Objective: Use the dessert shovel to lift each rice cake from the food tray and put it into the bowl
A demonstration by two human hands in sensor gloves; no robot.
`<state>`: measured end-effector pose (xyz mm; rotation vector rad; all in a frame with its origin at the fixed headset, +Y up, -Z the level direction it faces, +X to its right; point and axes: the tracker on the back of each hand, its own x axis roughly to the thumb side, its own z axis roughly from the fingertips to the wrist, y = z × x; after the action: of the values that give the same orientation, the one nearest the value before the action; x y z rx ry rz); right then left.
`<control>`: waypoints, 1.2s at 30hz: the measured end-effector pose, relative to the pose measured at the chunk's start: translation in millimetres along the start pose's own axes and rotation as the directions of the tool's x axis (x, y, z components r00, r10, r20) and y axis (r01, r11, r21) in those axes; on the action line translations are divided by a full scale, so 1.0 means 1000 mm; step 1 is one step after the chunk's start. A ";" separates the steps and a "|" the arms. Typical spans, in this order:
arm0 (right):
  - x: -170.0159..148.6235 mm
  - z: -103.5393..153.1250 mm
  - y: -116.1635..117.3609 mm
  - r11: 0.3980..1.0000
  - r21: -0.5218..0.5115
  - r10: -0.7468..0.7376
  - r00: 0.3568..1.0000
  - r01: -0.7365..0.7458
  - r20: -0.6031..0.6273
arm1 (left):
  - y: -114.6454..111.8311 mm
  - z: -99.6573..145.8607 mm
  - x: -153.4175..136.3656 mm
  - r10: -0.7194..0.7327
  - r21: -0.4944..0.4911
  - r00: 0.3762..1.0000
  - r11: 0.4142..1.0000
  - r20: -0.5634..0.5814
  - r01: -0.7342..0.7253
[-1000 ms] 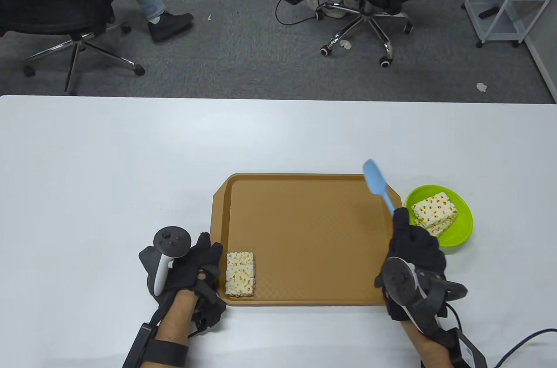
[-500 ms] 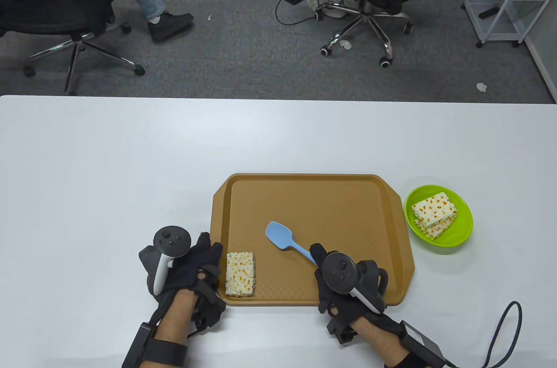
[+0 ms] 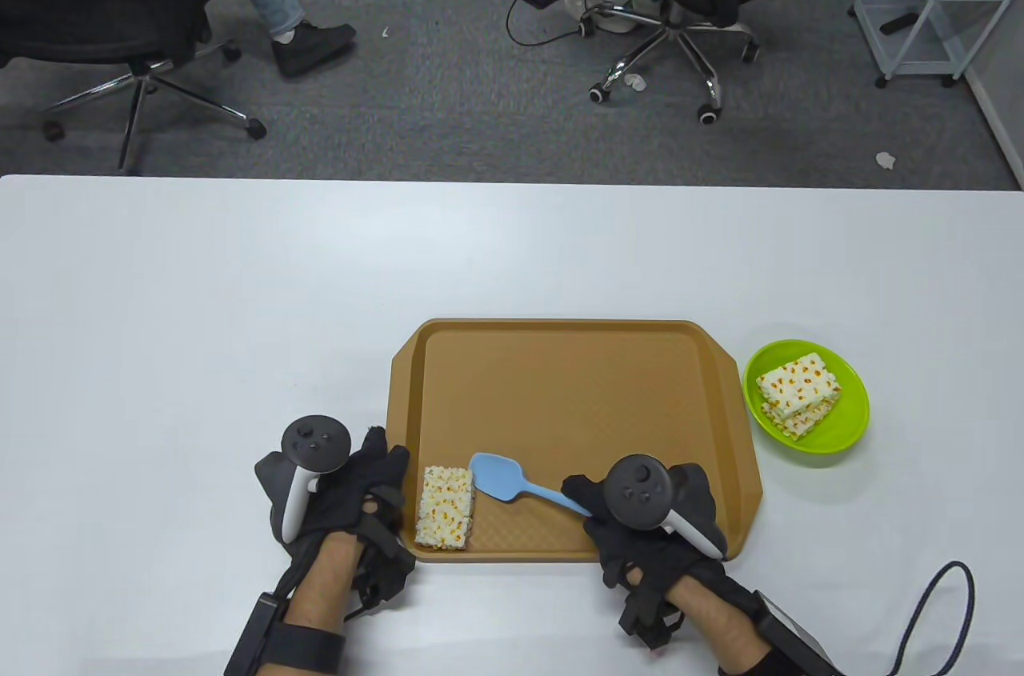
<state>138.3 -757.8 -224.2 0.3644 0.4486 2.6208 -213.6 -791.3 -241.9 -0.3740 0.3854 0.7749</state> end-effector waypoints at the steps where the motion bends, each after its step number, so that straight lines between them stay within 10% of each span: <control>1: -0.003 0.000 -0.001 0.997 0.071 -0.035 0.999 0.034 0.003 | 0.000 0.000 0.000 0.000 0.001 1.000 1.000 0.000 0.000; 20: 0.047 -0.003 0.027 0.990 0.138 -0.011 0.997 0.000 0.082 | 0.001 -0.002 -0.004 0.045 -0.012 0.999 0.999 -0.008 -0.045; 36: 0.021 0.006 0.010 0.965 0.105 -0.249 0.966 0.240 0.075 | 0.001 -0.002 -0.002 0.026 -0.016 1.000 1.000 -0.003 -0.026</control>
<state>118.6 -754.9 -211.2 0.4247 0.5531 2.3396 -216.3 -793.0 -242.9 -0.3863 0.3871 0.8031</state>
